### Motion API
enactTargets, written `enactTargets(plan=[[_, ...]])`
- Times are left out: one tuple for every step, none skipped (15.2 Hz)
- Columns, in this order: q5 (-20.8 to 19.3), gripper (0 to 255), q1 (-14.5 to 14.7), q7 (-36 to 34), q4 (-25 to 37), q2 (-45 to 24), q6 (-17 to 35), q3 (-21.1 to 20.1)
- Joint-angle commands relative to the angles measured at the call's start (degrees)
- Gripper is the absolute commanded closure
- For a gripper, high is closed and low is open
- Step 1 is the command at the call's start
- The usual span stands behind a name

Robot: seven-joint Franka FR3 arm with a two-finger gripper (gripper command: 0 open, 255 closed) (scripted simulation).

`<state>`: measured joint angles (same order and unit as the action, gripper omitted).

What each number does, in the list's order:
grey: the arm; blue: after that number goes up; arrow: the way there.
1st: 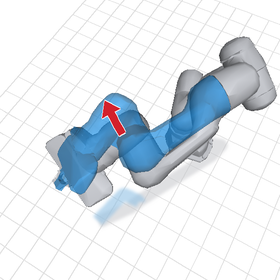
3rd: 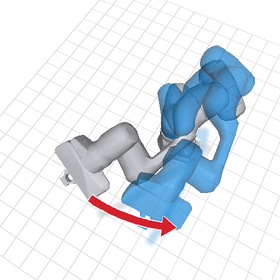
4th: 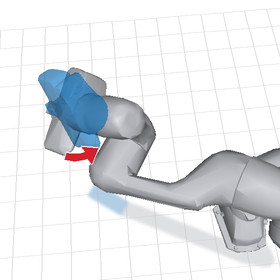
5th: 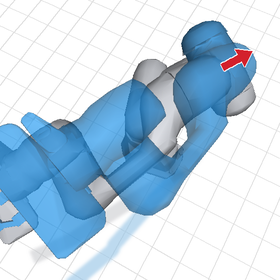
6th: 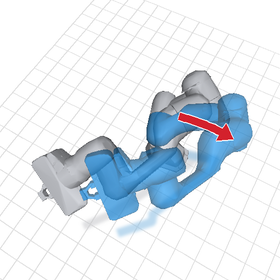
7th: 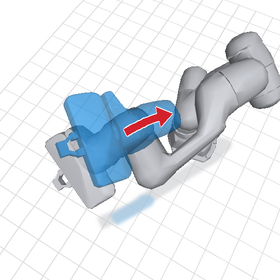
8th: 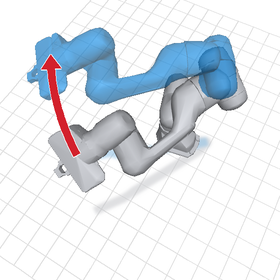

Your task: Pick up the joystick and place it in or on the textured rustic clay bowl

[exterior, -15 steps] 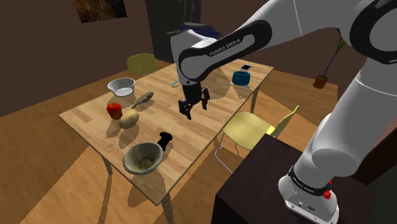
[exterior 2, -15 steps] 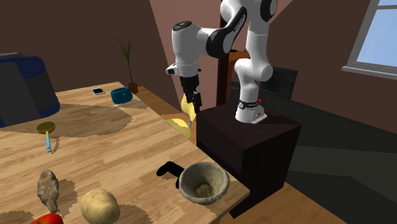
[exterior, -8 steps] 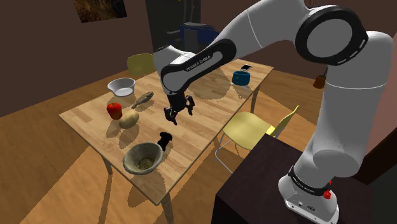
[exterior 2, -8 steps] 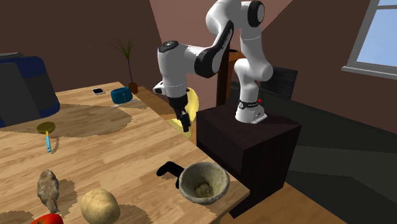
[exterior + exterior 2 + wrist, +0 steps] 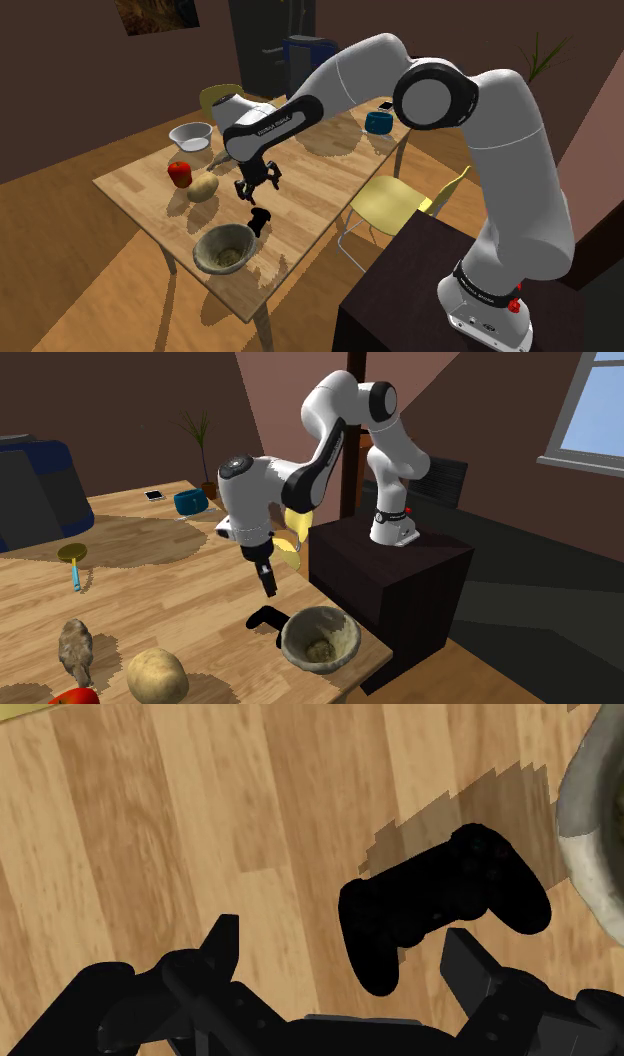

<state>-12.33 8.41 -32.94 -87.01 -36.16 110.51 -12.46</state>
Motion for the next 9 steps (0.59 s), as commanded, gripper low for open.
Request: enactTargets(plan=[[-0.84,0,1.23,-0.58,5.86,-5.04,-1.08,0.53],[-1.19,0,1.89,-0.68,9.54,-7.87,-2.03,0.83],[-1.50,0,2.57,-0.71,13.52,-10.83,-3.14,1.14],[-1.77,0,3.28,-0.67,17.90,-13.98,-4.44,1.46],[-1.84,0,3.51,-0.64,19.35,-15.00,-4.89,1.57],[-1.89,0,3.44,-0.70,18.78,-15.12,-4.21,1.62],[-1.95,0,3.37,-0.76,18.23,-15.25,-3.53,1.66],[-2.01,0,3.31,-0.82,17.70,-15.40,-2.87,1.70],[-2.08,0,3.24,-0.88,17.20,-15.56,-2.21,1.74]])
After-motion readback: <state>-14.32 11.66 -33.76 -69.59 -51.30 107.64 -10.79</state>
